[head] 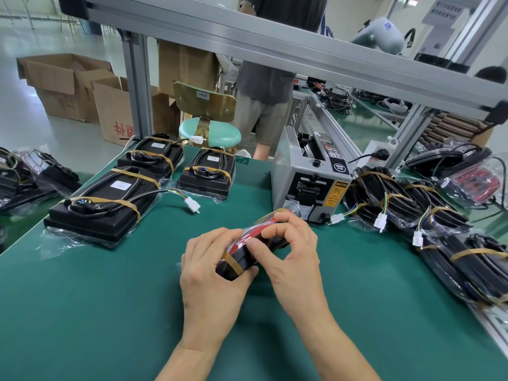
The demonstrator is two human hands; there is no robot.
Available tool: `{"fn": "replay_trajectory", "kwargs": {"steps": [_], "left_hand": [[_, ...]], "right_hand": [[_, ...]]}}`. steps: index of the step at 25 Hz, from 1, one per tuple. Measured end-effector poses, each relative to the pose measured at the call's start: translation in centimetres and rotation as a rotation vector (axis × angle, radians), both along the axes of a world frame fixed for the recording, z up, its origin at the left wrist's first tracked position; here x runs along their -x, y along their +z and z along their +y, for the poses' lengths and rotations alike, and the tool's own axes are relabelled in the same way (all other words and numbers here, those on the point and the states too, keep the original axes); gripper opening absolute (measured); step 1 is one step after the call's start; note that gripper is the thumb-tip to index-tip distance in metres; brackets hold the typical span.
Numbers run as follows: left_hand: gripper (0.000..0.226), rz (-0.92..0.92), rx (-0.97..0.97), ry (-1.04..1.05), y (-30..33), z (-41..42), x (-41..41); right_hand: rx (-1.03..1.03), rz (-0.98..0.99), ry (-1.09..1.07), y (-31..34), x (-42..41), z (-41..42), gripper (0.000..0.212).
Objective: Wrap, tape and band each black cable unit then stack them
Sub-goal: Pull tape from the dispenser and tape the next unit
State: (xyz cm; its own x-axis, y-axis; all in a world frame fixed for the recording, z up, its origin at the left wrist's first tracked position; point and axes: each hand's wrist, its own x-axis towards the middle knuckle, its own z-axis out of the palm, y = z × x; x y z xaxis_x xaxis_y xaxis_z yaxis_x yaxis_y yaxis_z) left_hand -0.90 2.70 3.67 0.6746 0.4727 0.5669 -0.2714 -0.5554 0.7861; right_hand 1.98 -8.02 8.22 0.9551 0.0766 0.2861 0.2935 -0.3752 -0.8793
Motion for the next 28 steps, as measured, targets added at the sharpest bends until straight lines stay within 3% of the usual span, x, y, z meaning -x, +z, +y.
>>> {"fn": "replay_trajectory", "kwargs": {"steps": [8,12,19,23,25,28], "left_hand": [[0.062,0.001,0.022,-0.011,0.3,0.2,0.1],[0.061,0.007,0.023,-0.014,0.3,0.3,0.1],[0.066,0.079,0.197,-0.136,0.9,2.8,0.1],[0.065,0.151,0.255,-0.264,1.7,5.4,1.2],[0.062,0.203,0.162,-0.238,2.5,5.7,1.8],[0.055,0.186,-0.392,-0.005,4.2,4.5,1.5]], "right_hand": [[0.08,-0.039,-0.048,-0.3,-0.6,0.4,0.017],[0.208,-0.082,0.023,-0.2,-1.1,-0.5,0.035],[0.244,-0.101,0.039,0.5,-3.8,-1.8,0.036],[0.064,0.117,0.249,-0.1,-4.8,-3.7,0.041],[-0.054,0.239,0.342,-0.6,-5.0,-3.8,0.045],[-0.129,0.249,0.349,-1.1,-5.3,-3.7,0.048]]}}
